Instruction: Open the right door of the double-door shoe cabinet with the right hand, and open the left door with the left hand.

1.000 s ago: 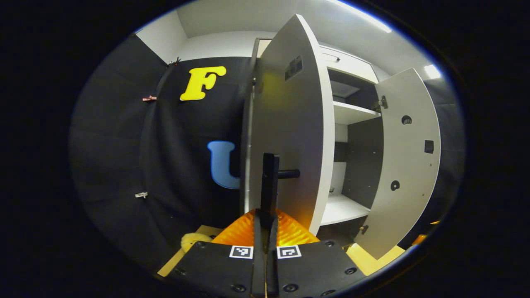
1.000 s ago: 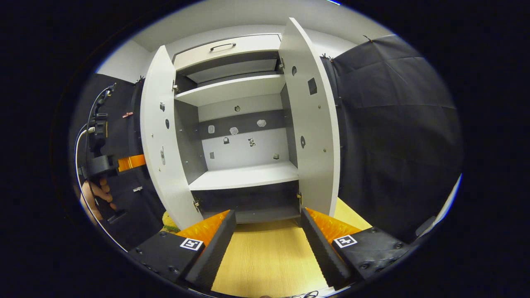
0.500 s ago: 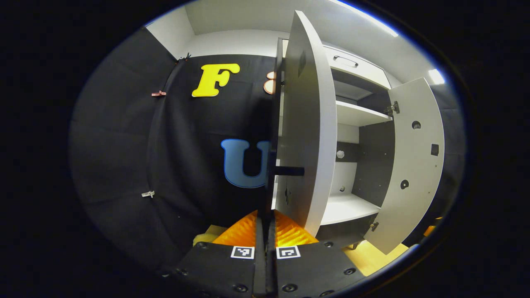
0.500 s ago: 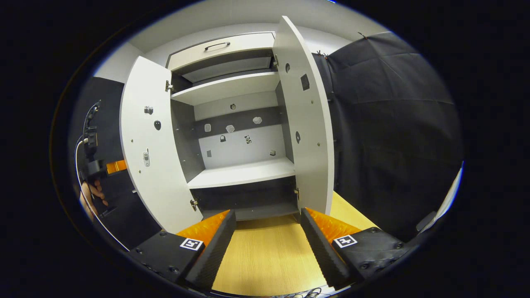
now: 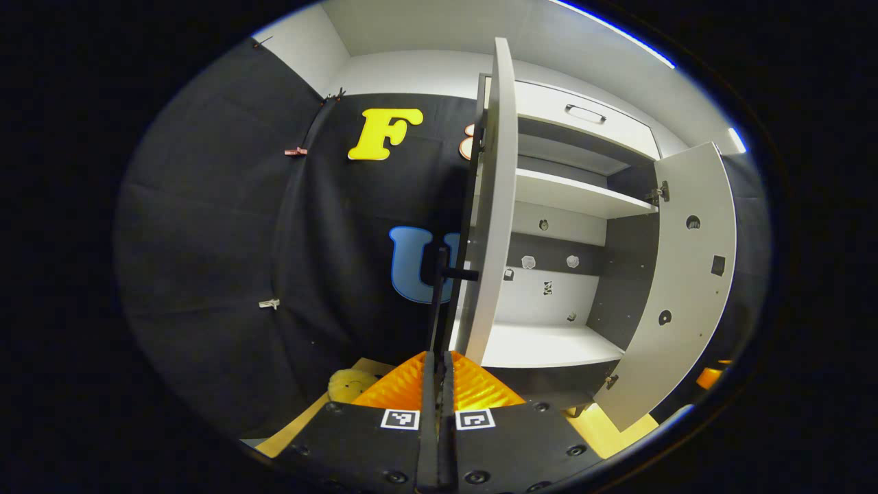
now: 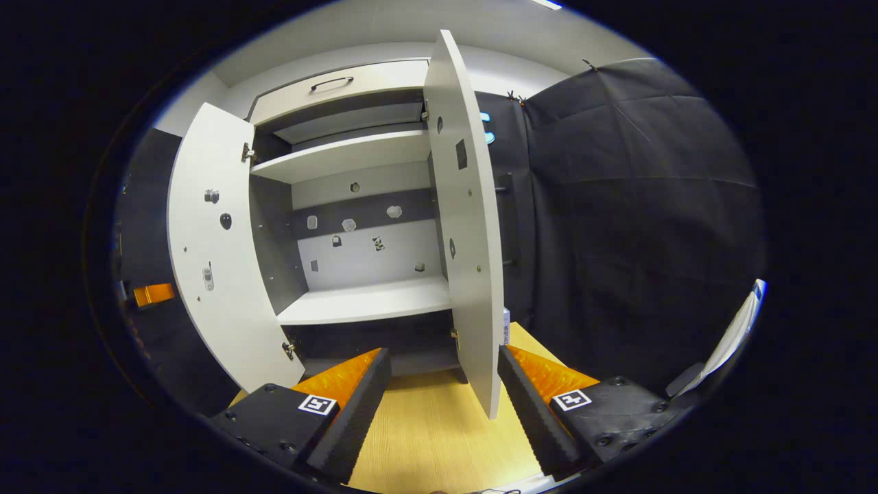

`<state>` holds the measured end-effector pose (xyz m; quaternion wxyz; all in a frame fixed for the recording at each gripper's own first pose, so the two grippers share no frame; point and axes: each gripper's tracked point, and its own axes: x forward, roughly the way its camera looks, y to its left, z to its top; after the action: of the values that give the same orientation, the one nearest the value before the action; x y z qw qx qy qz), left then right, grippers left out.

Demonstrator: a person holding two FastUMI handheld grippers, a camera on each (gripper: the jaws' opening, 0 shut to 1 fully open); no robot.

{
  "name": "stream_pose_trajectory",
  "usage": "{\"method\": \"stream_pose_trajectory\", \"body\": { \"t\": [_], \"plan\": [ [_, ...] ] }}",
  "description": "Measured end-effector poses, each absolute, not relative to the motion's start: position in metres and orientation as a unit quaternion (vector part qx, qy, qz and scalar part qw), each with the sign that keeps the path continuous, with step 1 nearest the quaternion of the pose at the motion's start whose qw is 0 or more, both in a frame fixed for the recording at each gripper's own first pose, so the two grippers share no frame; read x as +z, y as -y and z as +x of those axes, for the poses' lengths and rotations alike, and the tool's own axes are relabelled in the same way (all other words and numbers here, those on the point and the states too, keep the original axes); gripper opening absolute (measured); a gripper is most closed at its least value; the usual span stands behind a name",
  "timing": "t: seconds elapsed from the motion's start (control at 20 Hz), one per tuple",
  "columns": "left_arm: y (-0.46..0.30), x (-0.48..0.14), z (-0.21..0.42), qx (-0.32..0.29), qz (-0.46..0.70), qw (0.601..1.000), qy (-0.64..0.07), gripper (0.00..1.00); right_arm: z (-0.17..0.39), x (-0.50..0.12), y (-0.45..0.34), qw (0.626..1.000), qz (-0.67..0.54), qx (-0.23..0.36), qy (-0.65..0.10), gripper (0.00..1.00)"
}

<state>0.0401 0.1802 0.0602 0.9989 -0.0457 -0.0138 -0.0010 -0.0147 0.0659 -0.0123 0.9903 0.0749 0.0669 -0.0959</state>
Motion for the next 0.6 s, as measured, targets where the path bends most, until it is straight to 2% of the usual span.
{"method": "stream_pose_trajectory", "body": {
  "t": [0.1, 0.15, 0.25, 0.35, 0.4, 0.45, 0.55, 0.6],
  "plan": [
    [-0.162, 0.065, 0.025, -0.001, -0.047, 0.999, 0.02, 0.05, -0.004, -0.003, -0.055, 0.992, 0.074, -0.086, -0.058, 0.98],
    [-0.149, 0.067, 0.018, -0.006, -0.043, 0.999, 0.02, 0.02, 0.002, 0.002, -0.051, 0.993, 0.075, -0.078, -0.056, 0.98],
    [-0.124, 0.067, 0.008, -0.015, -0.034, 0.999, 0.016, 0.09, 0.01, 0.006, -0.045, 0.994, 0.076, -0.061, -0.056, 0.98],
    [-0.097, 0.066, -0.002, -0.026, -0.036, 0.999, 0.017, 0.12, 0.015, 0.01, -0.041, 0.995, 0.074, -0.047, -0.048, 0.98],
    [-0.083, 0.063, -0.006, -0.032, -0.036, 0.999, 0.018, 0.22, 0.018, 0.011, -0.04, 0.996, 0.071, -0.042, -0.046, 0.98],
    [-0.074, 0.059, -0.009, -0.031, -0.036, 0.999, 0.019, 0.39, 0.02, 0.01, -0.041, 0.996, 0.067, -0.036, -0.046, 0.98],
    [-0.053, 0.05, -0.017, -0.04, -0.036, 0.998, 0.016, 0.51, 0.021, 0.007, -0.044, 0.997, 0.056, -0.021, -0.046, 0.98],
    [-0.044, 0.047, -0.021, -0.045, -0.033, 0.998, 0.016, 0.64, 0.02, 0.006, -0.046, 0.998, 0.049, -0.015, -0.044, 0.98]
  ]
}}
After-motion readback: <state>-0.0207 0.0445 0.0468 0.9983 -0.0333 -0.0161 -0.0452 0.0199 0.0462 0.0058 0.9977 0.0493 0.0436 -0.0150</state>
